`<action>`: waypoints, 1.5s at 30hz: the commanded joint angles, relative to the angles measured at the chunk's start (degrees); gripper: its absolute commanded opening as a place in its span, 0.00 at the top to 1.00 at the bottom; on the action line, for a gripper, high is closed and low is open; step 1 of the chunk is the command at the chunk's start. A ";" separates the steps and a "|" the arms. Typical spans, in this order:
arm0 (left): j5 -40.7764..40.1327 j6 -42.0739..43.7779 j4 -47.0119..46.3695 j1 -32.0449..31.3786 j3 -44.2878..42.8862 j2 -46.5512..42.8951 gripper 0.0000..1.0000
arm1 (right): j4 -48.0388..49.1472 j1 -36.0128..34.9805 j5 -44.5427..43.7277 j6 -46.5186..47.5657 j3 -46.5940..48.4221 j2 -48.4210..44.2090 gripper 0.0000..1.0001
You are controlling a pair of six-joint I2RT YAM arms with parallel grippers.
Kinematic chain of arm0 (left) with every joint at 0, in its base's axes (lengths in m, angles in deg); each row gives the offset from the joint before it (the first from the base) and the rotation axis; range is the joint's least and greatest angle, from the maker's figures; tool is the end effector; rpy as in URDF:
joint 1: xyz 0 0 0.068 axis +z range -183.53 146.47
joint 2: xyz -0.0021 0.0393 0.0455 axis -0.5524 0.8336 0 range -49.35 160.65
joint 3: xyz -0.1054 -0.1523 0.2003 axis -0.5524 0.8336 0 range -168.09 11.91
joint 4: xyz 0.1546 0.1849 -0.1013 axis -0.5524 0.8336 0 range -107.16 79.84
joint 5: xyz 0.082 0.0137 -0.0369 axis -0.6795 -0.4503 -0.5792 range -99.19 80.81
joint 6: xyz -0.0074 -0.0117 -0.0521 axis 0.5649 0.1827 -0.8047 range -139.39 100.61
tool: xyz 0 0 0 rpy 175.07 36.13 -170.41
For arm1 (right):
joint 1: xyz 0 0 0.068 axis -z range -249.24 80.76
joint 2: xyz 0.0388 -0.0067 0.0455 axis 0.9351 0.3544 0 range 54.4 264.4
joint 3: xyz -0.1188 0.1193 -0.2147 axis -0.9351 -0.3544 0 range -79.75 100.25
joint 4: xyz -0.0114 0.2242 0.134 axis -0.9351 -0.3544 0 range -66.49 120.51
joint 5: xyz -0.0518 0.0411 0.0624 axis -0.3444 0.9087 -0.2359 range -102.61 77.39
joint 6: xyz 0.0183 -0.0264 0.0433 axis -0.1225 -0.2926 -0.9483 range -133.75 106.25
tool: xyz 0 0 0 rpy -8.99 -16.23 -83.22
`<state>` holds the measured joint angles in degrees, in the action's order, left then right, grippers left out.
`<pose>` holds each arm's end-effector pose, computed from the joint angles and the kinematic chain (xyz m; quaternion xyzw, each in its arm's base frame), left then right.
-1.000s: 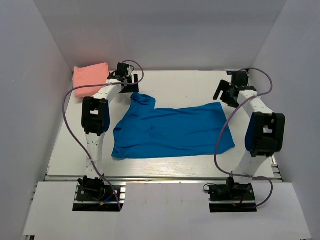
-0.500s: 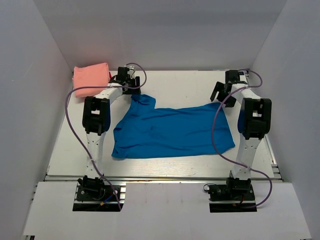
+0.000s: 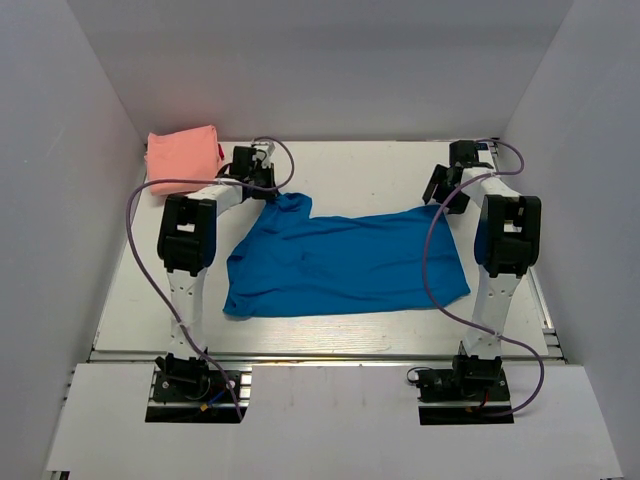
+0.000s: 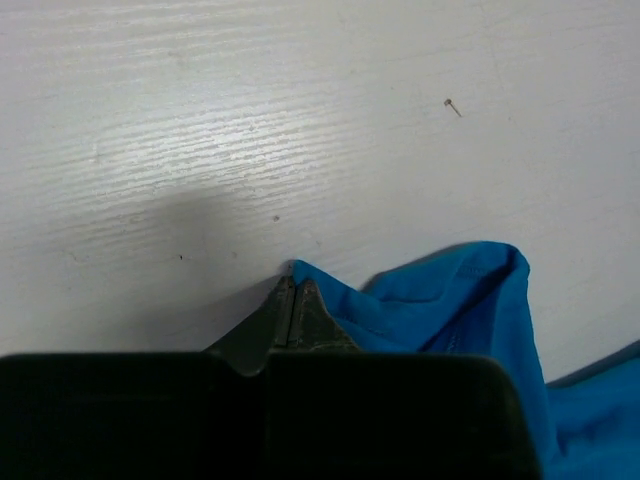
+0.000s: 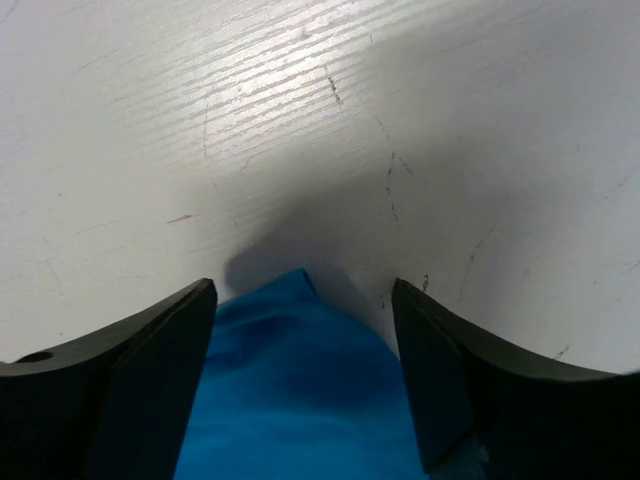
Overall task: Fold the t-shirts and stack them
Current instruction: Grap the side of the flattened tshirt furthest away from the robot with both arms
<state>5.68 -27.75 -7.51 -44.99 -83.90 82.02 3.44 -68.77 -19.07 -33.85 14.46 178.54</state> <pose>0.4932 -0.1092 0.1410 0.0741 0.9151 -0.1829 0.3515 0.4699 -0.0079 0.1700 0.1867 0.9390 -0.0049 0.2886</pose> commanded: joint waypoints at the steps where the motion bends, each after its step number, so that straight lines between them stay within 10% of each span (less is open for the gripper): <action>1: 2.00 -0.34 -3.48 -0.23 4.12 -6.11 1.00 | 1.67 -0.12 1.36 -0.56 -0.61 0.32 0.25; 11: 4.46 -0.34 -11.14 -0.23 10.19 -13.94 1.00 | 5.18 -0.29 3.04 1.73 0.18 1.46 1.00; 45: 10.18 -11.41 -11.94 -0.23 71.28 -82.58 1.00 | 14.42 -0.03 2.50 2.43 -25.04 -29.65 1.00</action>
<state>15.54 -36.14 -22.37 -45.01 -15.75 3.25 17.80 -68.99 -15.66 -30.55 -9.49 152.09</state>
